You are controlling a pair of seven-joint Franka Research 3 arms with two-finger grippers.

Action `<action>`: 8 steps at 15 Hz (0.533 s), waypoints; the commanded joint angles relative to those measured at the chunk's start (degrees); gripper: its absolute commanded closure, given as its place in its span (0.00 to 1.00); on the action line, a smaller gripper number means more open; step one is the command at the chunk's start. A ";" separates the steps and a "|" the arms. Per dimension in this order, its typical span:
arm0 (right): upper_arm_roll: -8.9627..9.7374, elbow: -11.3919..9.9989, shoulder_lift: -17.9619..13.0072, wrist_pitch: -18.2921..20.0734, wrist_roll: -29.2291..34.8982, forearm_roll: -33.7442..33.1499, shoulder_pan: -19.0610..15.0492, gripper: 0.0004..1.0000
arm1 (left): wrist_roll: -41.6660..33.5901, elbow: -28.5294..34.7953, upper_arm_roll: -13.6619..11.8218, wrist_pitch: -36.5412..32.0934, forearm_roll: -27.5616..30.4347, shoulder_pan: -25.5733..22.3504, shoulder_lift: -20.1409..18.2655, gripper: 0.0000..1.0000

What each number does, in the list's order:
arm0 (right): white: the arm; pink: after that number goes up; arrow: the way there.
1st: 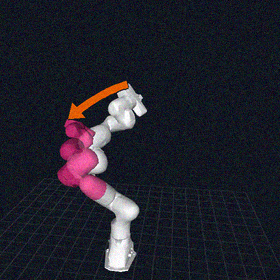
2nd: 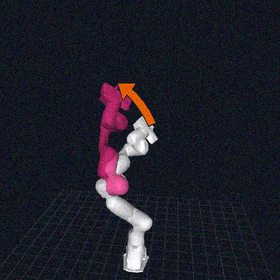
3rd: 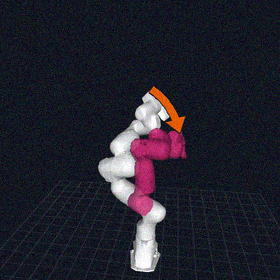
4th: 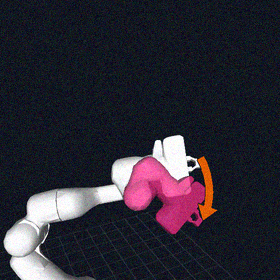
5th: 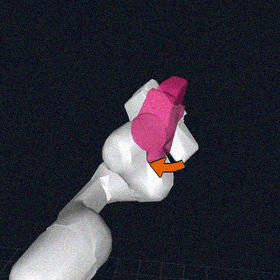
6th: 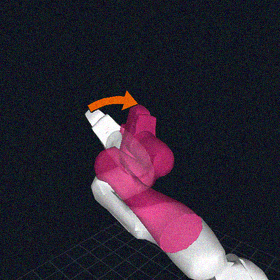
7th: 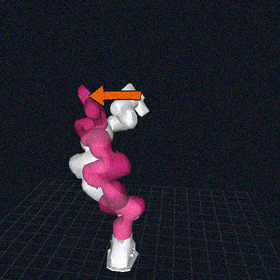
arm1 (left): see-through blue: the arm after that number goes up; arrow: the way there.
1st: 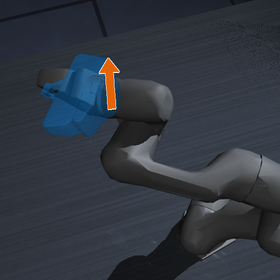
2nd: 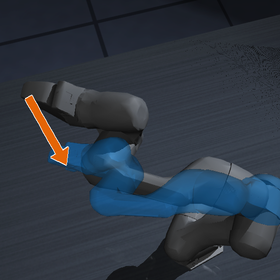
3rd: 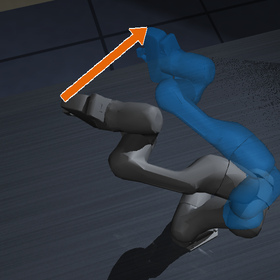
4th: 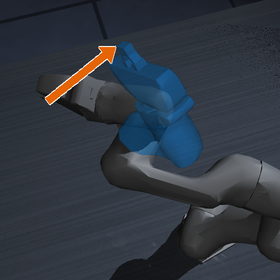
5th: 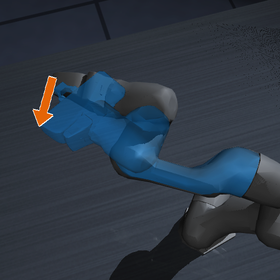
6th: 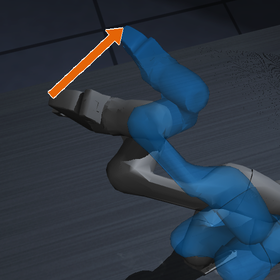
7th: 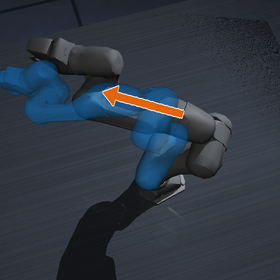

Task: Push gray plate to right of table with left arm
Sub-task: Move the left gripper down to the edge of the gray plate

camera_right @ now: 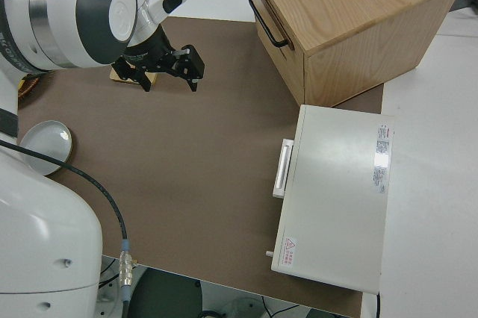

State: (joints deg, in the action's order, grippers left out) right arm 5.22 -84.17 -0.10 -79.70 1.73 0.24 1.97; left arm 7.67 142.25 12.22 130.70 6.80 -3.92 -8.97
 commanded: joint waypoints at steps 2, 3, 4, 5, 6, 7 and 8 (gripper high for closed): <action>0.23 -0.03 -0.43 0.69 -0.06 0.46 -0.65 0.02 | 0.15 4.97 -0.53 5.09 0.85 0.76 -1.32 0.01; 0.32 0.06 -0.43 0.69 -0.15 0.46 -0.65 0.02 | 0.15 4.97 -0.53 5.09 0.85 0.76 -0.97 0.01; 0.32 -0.03 -0.43 0.69 -0.15 0.46 -0.65 0.02 | 0.06 4.97 -0.53 5.09 0.85 0.76 -0.62 0.01; 0.32 -0.03 -0.43 0.69 -0.06 0.46 -0.65 0.02 | 0.06 4.97 -0.53 5.35 0.85 0.76 -0.09 0.02; 0.32 -0.03 -0.43 0.69 -0.06 0.46 -0.65 0.02 | 0.06 4.97 -0.53 5.96 0.85 0.76 0.70 0.02; 0.23 -0.03 -0.43 0.69 -0.15 0.46 -0.65 0.02 | 0.06 4.97 -0.53 6.66 0.85 0.84 1.31 0.02; 0.32 0.06 -0.43 0.69 -0.15 0.46 -0.65 0.02 | 0.06 4.97 -0.53 7.19 0.85 0.93 1.93 0.02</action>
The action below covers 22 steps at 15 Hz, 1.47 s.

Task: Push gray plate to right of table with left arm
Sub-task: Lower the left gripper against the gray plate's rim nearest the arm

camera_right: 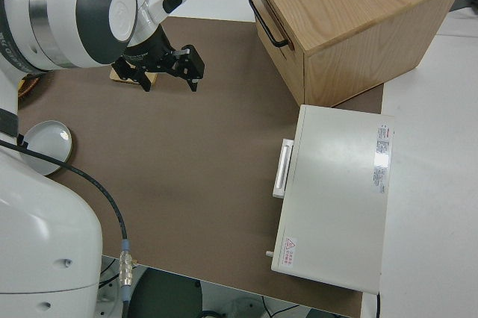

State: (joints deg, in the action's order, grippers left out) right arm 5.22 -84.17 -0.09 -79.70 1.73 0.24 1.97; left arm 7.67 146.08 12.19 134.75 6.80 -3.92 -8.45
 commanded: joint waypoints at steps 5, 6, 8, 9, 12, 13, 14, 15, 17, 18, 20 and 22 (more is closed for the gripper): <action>0.23 -0.03 -0.43 0.69 -0.15 0.46 -0.65 0.02 | 0.76 1.05 -0.50 4.20 0.84 1.72 2.74 0.47; 0.32 0.06 -0.43 0.69 -0.15 0.46 -0.65 0.02 | 0.76 1.05 -0.50 4.20 0.84 1.81 2.74 0.62; 0.23 0.06 -0.43 0.69 -0.06 0.46 -0.65 0.02 | 0.76 0.96 -0.50 4.29 0.84 1.90 3.00 0.91; 0.32 -0.03 -0.43 0.69 -0.15 0.46 -0.65 0.02 | 0.68 0.88 -0.50 4.29 0.84 1.81 3.00 1.00; 0.32 -0.03 -0.43 0.69 -0.15 0.46 -0.65 0.02 | 0.68 0.79 -0.59 4.20 0.84 1.81 2.92 1.00; 0.32 -0.03 -0.43 0.69 -0.15 0.46 -0.65 0.02 | 0.68 0.70 -0.50 4.20 0.84 1.81 2.83 1.00; 0.23 0.06 -0.43 0.69 -0.15 0.46 -0.65 0.02 | 0.68 0.70 -0.59 4.11 0.84 1.81 2.74 1.00; 0.32 -0.03 -0.43 0.69 -0.06 0.46 -0.65 0.02 | 0.68 0.70 -0.50 4.11 0.84 1.81 2.74 1.00; 0.23 0.06 -0.43 0.69 -0.15 0.46 -0.65 0.02 | 0.76 0.70 -0.50 4.20 0.84 1.90 2.83 1.00; 0.32 -0.03 -0.43 0.69 -0.15 0.46 -0.65 0.02 | 0.85 0.61 -0.50 4.20 0.84 1.90 2.83 1.00; 0.32 0.06 -0.43 0.69 -0.15 0.46 -0.65 0.02 | 2.07 0.44 -0.41 4.20 0.93 1.99 2.91 1.00; 0.32 0.06 -0.43 0.69 -0.15 0.46 -0.65 0.02 | 5.84 -0.52 0.20 4.38 1.02 4.17 3.70 1.00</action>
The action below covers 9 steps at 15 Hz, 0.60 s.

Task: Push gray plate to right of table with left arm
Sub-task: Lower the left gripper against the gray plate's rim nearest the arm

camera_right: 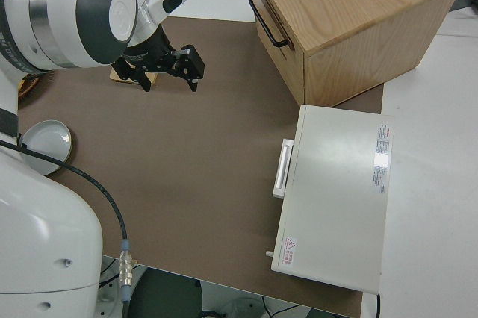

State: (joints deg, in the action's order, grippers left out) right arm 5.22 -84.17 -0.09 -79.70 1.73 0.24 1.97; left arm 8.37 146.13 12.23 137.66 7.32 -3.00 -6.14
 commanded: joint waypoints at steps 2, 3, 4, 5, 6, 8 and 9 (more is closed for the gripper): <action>0.32 0.06 -0.43 0.69 -0.15 0.46 -0.65 0.02 | 10.24 -1.98 0.16 1.47 0.50 6.41 2.71 1.00; 0.32 0.06 -0.43 0.69 -0.15 0.46 -0.65 0.02 | 11.83 -2.51 0.16 1.47 0.50 7.56 3.24 1.00; 0.32 0.06 -0.43 0.69 -0.06 0.46 -0.65 0.02 | 13.41 -3.12 0.16 1.73 0.50 8.78 3.68 1.00; 0.32 -0.03 -0.43 0.69 -0.15 0.46 -0.65 0.02 | 15.08 -3.65 0.16 2.26 0.50 10.10 4.55 1.00; 0.23 -0.03 -0.43 0.69 -0.15 0.46 -0.65 0.02 | 17.01 -4.27 0.25 3.05 0.50 11.51 5.43 1.00; 0.32 0.06 -0.43 0.69 -0.06 0.46 -0.65 0.02 | 20.88 -5.93 0.25 4.10 0.50 14.58 7.54 1.00; 0.23 -0.03 -0.43 0.69 -0.15 0.46 -0.65 0.02 | 22.64 -6.90 0.25 4.46 0.50 15.99 8.51 1.00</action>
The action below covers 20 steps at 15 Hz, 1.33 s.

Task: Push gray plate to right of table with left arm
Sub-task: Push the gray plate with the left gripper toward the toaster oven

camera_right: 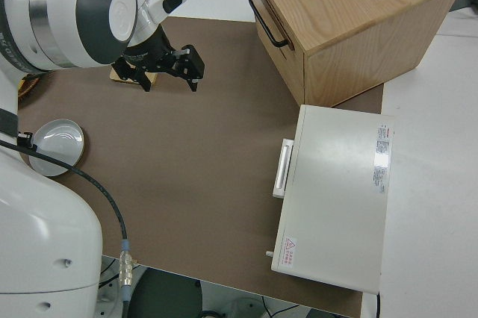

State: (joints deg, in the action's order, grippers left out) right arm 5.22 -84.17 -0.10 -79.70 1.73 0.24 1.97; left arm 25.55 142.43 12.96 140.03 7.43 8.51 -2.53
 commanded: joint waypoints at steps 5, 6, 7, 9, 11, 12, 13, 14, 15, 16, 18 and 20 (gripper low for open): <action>0.32 -0.03 -0.43 0.69 -0.15 0.46 -0.65 0.02 | 12.93 -8.12 -0.48 3.50 2.93 11.52 9.73 1.00; 0.23 -0.03 -0.43 0.69 -0.15 0.46 -0.65 0.02 | 14.43 -9.09 -0.48 3.41 2.94 12.49 10.52 1.00; 0.32 -0.03 -0.43 0.69 -0.15 0.46 -0.65 0.02 | 15.75 -10.14 -0.48 3.50 2.94 13.63 11.49 1.00; 0.32 -0.03 -0.43 0.69 -0.14 0.46 -0.65 0.02 | 18.47 -11.81 -0.48 4.28 2.94 15.56 13.16 1.00; 0.32 0.06 -0.43 0.69 -0.15 0.46 -0.65 0.02 | 21.20 -13.83 -0.48 4.55 2.94 18.02 14.56 1.00; 0.32 -0.03 -0.43 0.69 -0.06 0.46 -0.65 0.02 | 22.78 -15.06 -0.48 4.55 2.94 18.90 15.44 1.00; 0.32 0.06 -0.43 0.69 -0.14 0.46 -0.65 0.02 | 24.27 -16.46 -0.48 4.55 2.94 19.96 16.84 1.00; 0.32 -0.03 -0.43 0.69 -0.15 0.46 -0.65 0.02 | 25.59 -18.04 -0.48 4.55 2.85 21.01 18.34 1.00; 0.32 0.06 -0.43 0.69 -0.15 0.46 -0.65 0.02 | 26.74 -19.37 -0.57 4.46 2.77 21.80 19.66 1.00; 0.32 0.06 -0.43 0.69 -0.15 0.46 -0.65 0.02 | 27.70 -20.51 -0.48 4.55 2.68 22.68 20.45 1.00; 0.23 -0.03 -0.43 0.69 -0.15 0.46 -0.65 0.02 | 29.03 -22.01 -0.48 4.55 2.59 23.92 21.69 1.00; 0.32 -0.03 -0.43 0.69 -0.15 0.46 -0.65 0.02 | 29.91 -23.15 -0.57 4.55 2.59 25.15 22.74 1.00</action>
State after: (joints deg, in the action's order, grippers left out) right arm 5.22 -84.17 -0.09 -79.70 1.73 0.24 1.97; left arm 53.46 122.61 12.99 144.11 9.48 30.70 14.86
